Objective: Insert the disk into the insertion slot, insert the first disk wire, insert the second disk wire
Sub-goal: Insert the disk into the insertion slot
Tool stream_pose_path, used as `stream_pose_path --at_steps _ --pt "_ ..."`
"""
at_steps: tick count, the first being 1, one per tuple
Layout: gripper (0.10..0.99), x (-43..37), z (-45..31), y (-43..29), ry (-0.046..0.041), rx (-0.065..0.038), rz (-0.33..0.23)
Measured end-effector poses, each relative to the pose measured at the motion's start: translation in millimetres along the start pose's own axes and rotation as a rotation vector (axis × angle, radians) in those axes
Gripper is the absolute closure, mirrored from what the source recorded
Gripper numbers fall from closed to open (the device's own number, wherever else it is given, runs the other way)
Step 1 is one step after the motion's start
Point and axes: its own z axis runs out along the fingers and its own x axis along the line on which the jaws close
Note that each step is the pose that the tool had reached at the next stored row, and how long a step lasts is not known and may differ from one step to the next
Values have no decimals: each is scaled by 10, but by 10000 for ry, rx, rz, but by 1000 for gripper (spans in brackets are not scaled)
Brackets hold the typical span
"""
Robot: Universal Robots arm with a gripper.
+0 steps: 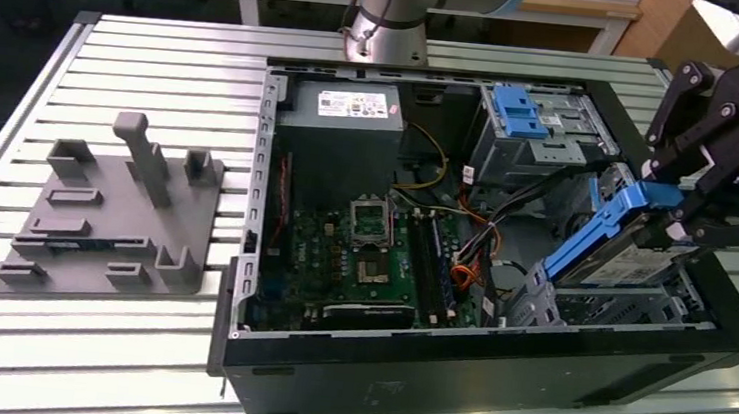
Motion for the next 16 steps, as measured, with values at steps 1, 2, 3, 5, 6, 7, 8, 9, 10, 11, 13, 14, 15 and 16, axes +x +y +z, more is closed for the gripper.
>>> stream_pose_path --at_steps 1,2,3,5,6,7,8,9,10,11,13,14,15,16 --pt "722 2 18 -5 -4 1 13" --pt "722 4 35 -8 -6 2 28" --pt "722 6 53 -12 -10 3 41" --pt "722 12 89 -21 -14 5 65" --pt "722 15 107 -25 -15 6 77" --pt "722 18 124 -29 -16 7 87" --pt "722 20 142 -33 -17 7 97" --pt "722 23 159 -36 -17 8 106" --pt "722 26 177 -39 -19 8 114" --pt "722 28 196 -42 -20 9 120" --pt "710 29 226 -45 -21 11 121" --pt "655 29 227 -45 -19 9 122" --pt "655 30 227 -45 -17 9 122" --pt "592 30 227 -45 -17 9 122"
